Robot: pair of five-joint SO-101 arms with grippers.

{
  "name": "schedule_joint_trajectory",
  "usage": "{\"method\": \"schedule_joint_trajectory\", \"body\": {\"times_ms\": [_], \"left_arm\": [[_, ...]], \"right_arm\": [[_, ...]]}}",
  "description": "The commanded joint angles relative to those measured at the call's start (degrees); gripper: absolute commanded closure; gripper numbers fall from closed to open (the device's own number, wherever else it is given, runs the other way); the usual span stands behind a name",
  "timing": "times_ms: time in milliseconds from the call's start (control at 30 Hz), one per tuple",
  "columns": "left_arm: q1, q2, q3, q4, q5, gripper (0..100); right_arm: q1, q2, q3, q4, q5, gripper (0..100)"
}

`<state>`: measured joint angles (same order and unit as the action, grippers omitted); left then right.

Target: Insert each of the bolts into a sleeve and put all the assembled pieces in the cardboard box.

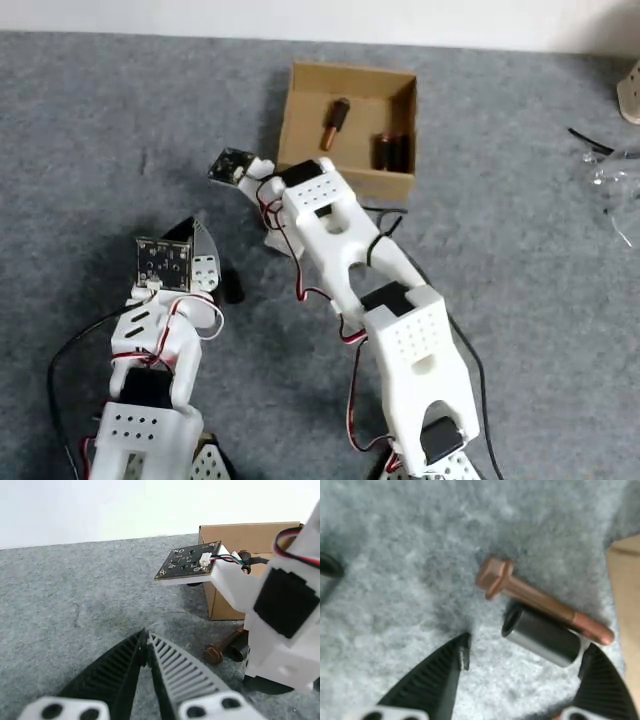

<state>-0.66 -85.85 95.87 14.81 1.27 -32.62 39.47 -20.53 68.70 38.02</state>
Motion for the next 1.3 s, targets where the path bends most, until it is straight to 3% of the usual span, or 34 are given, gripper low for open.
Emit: {"method": "schedule_joint_trajectory", "body": {"times_ms": [0,167,333,467,967,1167,1267], "left_arm": [[-0.66,0.22,-1.19,-1.14,-0.44,99],[-0.66,0.22,-1.19,-1.14,-0.44,99],[-0.66,0.22,-1.19,-1.14,-0.44,99],[-0.66,0.13,-1.19,-1.14,-0.44,99],[-0.57,0.13,-1.19,-1.14,-0.44,99],[-0.57,0.04,-1.19,-1.14,-0.44,99],[-0.57,0.04,-1.19,-1.14,-0.44,99]], "right_arm": [[1.01,0.13,0.22,2.15,-2.02,68.5],[1.01,0.22,0.31,2.07,-5.63,70.0],[1.01,0.31,0.40,2.07,-5.63,86.5],[1.01,0.40,0.48,2.07,-5.63,88.9],[0.66,4.35,-0.57,1.98,-5.63,88.1],[2.59,4.44,-4.26,2.51,-5.54,73.8],[3.47,4.35,-4.26,2.24,-5.54,71.9]]}}
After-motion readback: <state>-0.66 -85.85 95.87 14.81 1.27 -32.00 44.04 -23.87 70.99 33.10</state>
